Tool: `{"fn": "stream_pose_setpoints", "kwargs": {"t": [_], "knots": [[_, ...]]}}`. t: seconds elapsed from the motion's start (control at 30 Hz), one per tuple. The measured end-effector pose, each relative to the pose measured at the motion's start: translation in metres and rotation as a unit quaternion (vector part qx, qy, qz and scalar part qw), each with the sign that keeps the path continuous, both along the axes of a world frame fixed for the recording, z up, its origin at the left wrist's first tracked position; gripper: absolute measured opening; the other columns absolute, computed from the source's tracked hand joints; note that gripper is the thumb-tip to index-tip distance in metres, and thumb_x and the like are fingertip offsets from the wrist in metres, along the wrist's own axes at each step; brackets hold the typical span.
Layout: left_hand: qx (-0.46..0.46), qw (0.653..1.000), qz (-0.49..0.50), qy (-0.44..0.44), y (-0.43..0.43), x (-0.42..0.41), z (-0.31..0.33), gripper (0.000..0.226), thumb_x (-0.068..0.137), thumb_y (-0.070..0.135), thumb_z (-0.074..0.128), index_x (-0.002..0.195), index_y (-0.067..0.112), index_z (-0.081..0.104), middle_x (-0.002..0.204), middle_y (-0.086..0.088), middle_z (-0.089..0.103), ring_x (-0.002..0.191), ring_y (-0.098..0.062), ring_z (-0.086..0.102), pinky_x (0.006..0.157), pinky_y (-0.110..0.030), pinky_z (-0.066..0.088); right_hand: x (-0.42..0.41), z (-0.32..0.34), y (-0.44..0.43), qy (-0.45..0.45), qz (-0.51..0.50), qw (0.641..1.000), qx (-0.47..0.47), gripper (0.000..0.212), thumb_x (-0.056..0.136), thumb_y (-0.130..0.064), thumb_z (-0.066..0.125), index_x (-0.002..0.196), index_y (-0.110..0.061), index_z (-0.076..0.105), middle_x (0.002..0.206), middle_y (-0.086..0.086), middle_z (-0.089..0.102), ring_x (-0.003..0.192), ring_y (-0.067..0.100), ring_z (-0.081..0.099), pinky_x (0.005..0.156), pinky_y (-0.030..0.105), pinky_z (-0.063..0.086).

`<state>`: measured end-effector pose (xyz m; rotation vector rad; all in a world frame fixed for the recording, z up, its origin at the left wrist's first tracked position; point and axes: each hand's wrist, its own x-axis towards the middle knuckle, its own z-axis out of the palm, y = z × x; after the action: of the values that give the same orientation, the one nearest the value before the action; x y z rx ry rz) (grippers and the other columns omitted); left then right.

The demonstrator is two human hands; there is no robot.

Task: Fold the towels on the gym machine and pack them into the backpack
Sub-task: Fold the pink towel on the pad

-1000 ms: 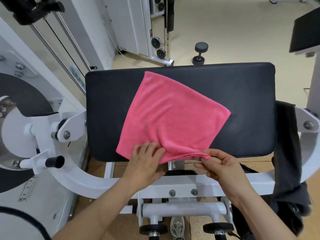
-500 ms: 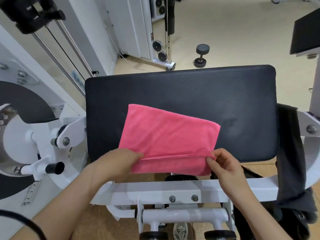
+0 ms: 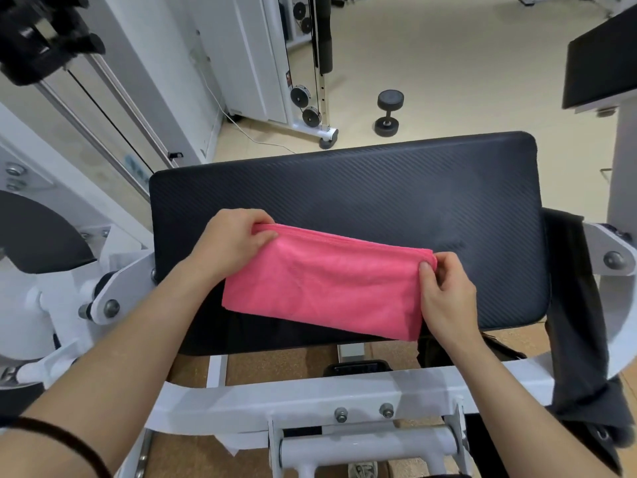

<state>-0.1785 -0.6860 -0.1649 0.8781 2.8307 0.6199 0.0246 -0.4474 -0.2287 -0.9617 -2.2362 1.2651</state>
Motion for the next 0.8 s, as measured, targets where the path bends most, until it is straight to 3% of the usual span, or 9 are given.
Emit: {"fn": "stream_pose_setpoints", "kwargs": {"t": [0.13,0.23,0.33,0.4,0.47,0.57,0.67,0.8], "knots": [[0.05,0.998,0.034,0.001,-0.001,0.0,-0.008,0.021,0.087,0.032,0.07,0.107,0.025,0.069,0.102,0.013,0.067,0.096,-0.006,0.059,0.088,-0.024,0.045,-0.006,-0.003,0.0,-0.042,-0.011,0.998,0.052,0.015,0.098,-0.025,0.048,0.098,-0.011,0.052,0.087,0.009,0.067,0.083,0.034,0.061,0.073,0.046,0.047],[0.032,0.997,0.034,0.065,-0.003,0.002,-0.016,0.033,0.085,0.035,0.071,0.116,0.025,0.064,0.107,0.006,0.057,0.102,-0.011,0.049,0.089,-0.029,0.043,-0.009,-0.003,0.0,-0.088,-0.006,0.992,0.089,0.018,0.097,-0.028,0.05,0.107,-0.014,0.051,0.094,0.011,0.065,0.086,0.036,0.06,0.071,0.042,0.044],[0.005,0.993,0.029,0.118,-0.005,0.003,-0.018,0.025,0.082,0.038,0.074,0.1,0.023,0.065,0.103,0.004,0.045,0.102,-0.014,0.039,0.084,-0.033,0.041,-0.008,0.002,0.003,-0.117,-0.007,0.986,0.118,0.033,0.092,-0.032,0.056,0.122,-0.02,0.05,0.109,0.006,0.052,0.088,0.029,0.056,0.072,0.037,0.042],[-0.014,0.994,0.015,0.109,-0.005,0.006,-0.015,0.02,0.082,0.036,0.073,0.088,0.022,0.059,0.098,0.007,0.048,0.096,-0.013,0.043,0.083,-0.036,0.045,-0.007,0.004,0.008,-0.123,0.007,0.983,0.133,0.033,0.089,-0.031,0.061,0.119,-0.02,0.056,0.108,0.002,0.046,0.091,0.026,0.056,0.073,0.035,0.044],[-0.02,0.998,0.01,0.065,-0.007,0.012,-0.012,0.023,0.083,0.033,0.072,0.084,0.024,0.052,0.085,0.01,0.054,0.082,-0.012,0.049,0.077,-0.036,0.046,-0.008,0.008,0.015,-0.142,0.039,0.978,0.145,0.019,0.087,-0.028,0.063,0.103,-0.018,0.062,0.103,-0.001,0.047,0.096,0.025,0.054,0.071,0.033,0.041],[-0.02,0.996,0.031,-0.083,-0.015,0.019,-0.005,0.02,0.08,0.034,0.076,0.089,0.028,0.059,0.08,0.011,0.062,0.076,-0.006,0.059,0.065,-0.025,0.043,-0.013,0.024,0.027,-0.171,0.085,0.974,0.121,0.006,0.082,-0.025,0.062,0.08,-0.022,0.057,0.088,-0.002,0.06,0.086,0.023,0.056,0.066,0.033,0.039],[-0.023,0.984,0.028,-0.175,-0.03,0.025,-0.002,0.016,0.078,0.04,0.078,0.079,0.028,0.068,0.078,0.01,0.066,0.073,-0.005,0.061,0.061,-0.022,0.042,-0.027,0.053,0.041,-0.158,0.113,0.977,0.093,0.006,0.08,-0.017,0.063,0.079,-0.019,0.058,0.075,-0.007,0.063,0.079,0.023,0.059,0.065,0.03,0.036],[0.17,0.945,0.123,-0.251,-0.037,0.032,-0.002,0.025,0.085,0.038,0.07,0.085,0.013,0.066,0.08,0.003,0.068,0.069,-0.007,0.063,0.062,-0.021,0.046,-0.066,0.088,0.042,-0.04,0.077,0.987,0.137,0.012,0.083,-0.016,0.061,0.095,-0.019,0.061,0.082,-0.008,0.062,0.082,0.02,0.059,0.073,0.031,0.043]]}}
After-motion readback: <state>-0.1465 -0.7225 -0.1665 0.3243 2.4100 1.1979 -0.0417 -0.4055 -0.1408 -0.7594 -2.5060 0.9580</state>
